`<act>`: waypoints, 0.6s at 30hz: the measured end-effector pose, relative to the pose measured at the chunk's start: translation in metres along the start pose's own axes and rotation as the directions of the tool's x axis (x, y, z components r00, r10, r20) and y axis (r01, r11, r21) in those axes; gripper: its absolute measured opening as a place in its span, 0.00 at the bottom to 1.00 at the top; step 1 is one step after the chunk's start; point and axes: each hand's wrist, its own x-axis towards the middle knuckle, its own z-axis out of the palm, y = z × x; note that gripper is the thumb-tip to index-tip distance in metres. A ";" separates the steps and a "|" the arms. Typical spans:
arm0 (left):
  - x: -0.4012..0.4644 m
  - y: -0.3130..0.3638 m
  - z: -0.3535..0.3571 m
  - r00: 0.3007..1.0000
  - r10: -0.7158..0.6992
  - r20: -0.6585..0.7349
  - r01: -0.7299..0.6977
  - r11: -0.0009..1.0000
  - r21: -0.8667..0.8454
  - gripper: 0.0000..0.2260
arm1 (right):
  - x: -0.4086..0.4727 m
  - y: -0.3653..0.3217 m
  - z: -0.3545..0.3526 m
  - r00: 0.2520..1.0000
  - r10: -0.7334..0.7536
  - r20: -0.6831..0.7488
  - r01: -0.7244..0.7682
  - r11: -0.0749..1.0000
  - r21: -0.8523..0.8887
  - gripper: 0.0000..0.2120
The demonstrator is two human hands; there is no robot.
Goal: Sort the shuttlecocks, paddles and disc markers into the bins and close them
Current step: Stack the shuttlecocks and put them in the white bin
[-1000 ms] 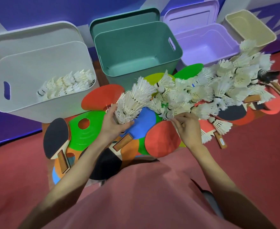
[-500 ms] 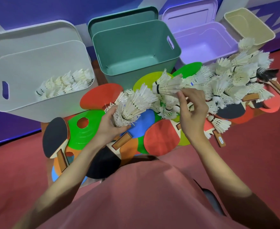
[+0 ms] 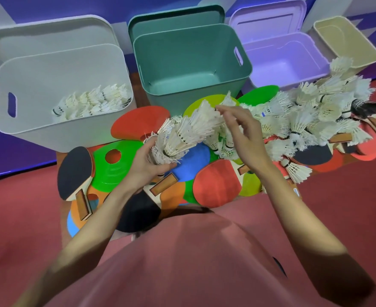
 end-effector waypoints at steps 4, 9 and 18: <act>0.008 0.004 -0.003 0.998 0.009 -0.061 -0.010 1.000 -0.014 0.29 | 0.038 0.030 -0.011 0.975 0.103 -0.198 -0.117 0.991 -0.064 0.10; 0.013 0.007 -0.010 0.996 0.038 -0.087 -0.038 0.999 -0.003 0.28 | 0.082 0.076 -0.011 0.939 0.332 -0.090 -0.337 0.834 -0.438 0.17; 0.014 0.003 -0.015 0.994 0.036 -0.099 -0.035 0.999 0.007 0.26 | 0.085 0.056 -0.008 0.979 0.104 -0.176 -0.158 0.931 -0.330 0.11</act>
